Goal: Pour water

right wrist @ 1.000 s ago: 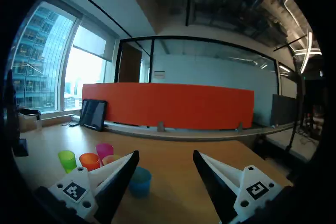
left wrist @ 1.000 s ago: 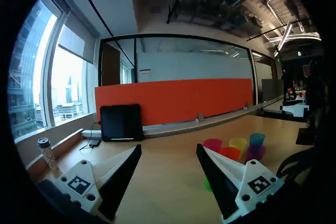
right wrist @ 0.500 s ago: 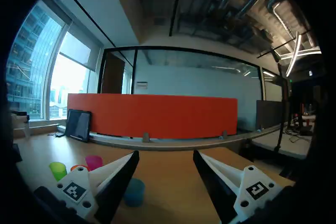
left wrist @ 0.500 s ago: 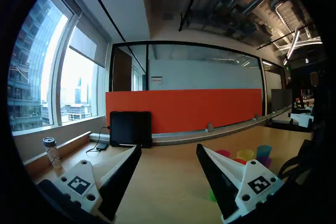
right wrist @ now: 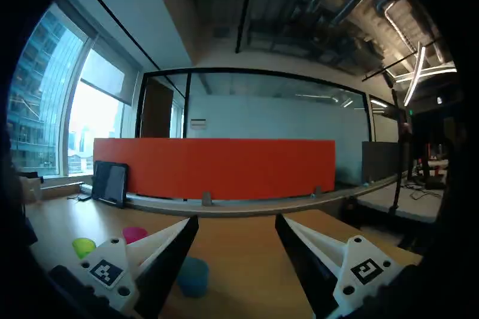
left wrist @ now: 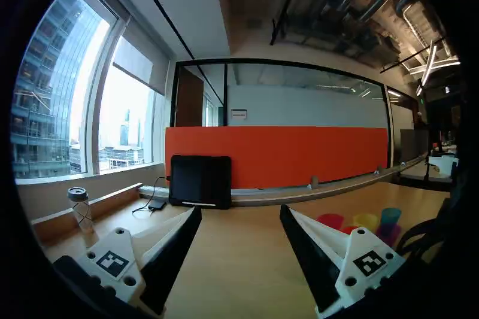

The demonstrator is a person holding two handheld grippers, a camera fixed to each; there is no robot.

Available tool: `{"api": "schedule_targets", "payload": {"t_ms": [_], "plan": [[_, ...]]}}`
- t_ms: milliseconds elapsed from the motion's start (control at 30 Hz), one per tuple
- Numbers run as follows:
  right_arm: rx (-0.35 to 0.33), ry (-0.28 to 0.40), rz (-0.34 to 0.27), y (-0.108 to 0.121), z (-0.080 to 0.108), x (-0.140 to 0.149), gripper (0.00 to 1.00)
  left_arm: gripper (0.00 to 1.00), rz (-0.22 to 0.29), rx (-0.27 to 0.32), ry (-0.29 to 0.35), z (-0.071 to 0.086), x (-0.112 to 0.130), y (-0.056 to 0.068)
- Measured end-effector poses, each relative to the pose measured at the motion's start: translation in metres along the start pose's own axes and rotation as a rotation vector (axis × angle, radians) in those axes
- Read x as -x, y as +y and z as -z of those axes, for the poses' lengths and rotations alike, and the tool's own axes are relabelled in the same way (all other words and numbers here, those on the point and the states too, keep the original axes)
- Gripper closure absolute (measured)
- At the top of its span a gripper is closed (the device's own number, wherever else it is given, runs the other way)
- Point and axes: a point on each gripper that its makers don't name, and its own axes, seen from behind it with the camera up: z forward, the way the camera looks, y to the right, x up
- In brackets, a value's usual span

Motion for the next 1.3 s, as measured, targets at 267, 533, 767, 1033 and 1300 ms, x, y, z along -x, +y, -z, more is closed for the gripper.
{"api": "schedule_targets", "payload": {"t_ms": [267, 533, 767, 1033, 1300], "plan": [[0.004, -0.015, -0.006, 0.000, 0.002, 0.002, 0.00, 0.03, -0.013, -0.019, -0.027, 0.001, 0.028, -0.009], [0.007, -0.014, 0.001, -0.003, 0.002, 0.000, 0.01, 0.03, -0.020, -0.022, -0.034, 0.005, 0.044, -0.014], [0.007, -0.017, -0.004, -0.004, 0.002, 0.001, 0.01, 0.03, -0.022, -0.027, -0.034, 0.007, 0.057, -0.020], [0.008, -0.017, 0.001, -0.008, 0.001, 0.000, 0.01, 0.03, -0.003, -0.031, -0.038, 0.008, 0.065, -0.027], [0.001, -0.016, 0.004, -0.014, 0.000, -0.002, 0.00, 0.03, 0.004, -0.030, -0.041, 0.006, 0.070, -0.027]]}}
